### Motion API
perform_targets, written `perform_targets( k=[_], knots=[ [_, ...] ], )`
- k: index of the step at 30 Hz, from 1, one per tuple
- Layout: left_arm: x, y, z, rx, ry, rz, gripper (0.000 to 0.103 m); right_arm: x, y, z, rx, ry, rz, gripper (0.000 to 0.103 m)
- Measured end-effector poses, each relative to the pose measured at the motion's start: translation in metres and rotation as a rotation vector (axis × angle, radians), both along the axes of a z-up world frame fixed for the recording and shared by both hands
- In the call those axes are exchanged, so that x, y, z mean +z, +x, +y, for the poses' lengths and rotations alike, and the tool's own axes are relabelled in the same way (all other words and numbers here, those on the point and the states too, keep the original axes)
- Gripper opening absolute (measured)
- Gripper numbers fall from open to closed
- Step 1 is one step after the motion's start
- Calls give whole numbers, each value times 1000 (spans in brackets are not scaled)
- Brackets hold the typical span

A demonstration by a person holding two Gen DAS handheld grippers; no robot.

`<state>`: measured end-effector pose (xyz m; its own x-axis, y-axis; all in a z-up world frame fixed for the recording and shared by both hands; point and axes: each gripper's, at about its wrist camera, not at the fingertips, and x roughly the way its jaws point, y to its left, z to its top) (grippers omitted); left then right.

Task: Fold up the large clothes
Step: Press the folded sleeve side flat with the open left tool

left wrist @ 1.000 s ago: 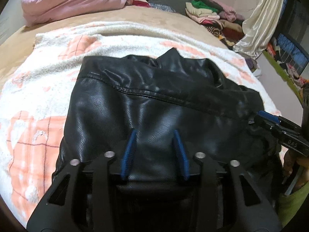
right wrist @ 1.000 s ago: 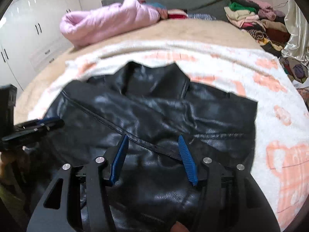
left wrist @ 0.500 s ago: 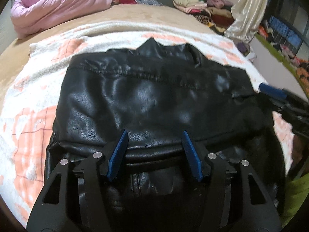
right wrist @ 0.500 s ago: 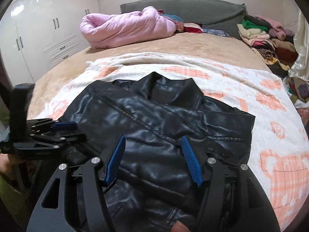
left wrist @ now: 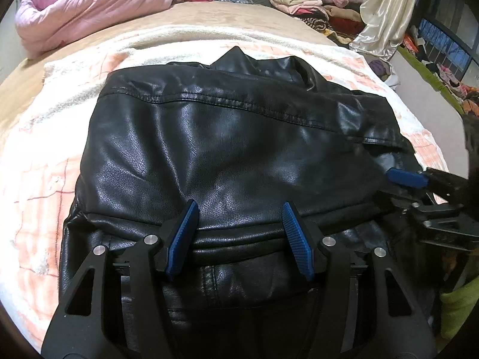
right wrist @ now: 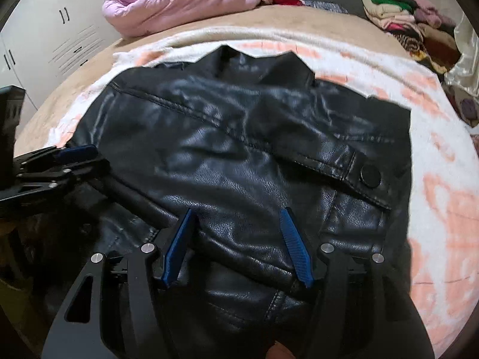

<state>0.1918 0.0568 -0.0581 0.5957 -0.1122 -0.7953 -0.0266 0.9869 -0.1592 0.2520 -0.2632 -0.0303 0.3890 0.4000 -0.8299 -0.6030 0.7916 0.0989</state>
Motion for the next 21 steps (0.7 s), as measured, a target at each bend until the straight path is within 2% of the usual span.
perform_targets(
  k=[4,7,9,13,15,21],
  knots=[
    [1,-1,-1,-2,11,-1,50,1,-3,1,9,0,-23,59],
    [3,-2,0,3,-2,-3,50,15,-13,-2,21,21,-80,61],
    [5,-2,1,4,-10,-3,50,24,-20,-5,14,42,-110,71],
    [7,-4,2,5,-19,-5,50,31,-31,-16,0,74,-134,80],
    [8,-4,3,8,-31,-6,53,34,-33,-21,-10,85,-147,91],
    [13,-7,1,5,-47,-10,65,42,-36,-30,-32,109,-183,97]
  ],
)
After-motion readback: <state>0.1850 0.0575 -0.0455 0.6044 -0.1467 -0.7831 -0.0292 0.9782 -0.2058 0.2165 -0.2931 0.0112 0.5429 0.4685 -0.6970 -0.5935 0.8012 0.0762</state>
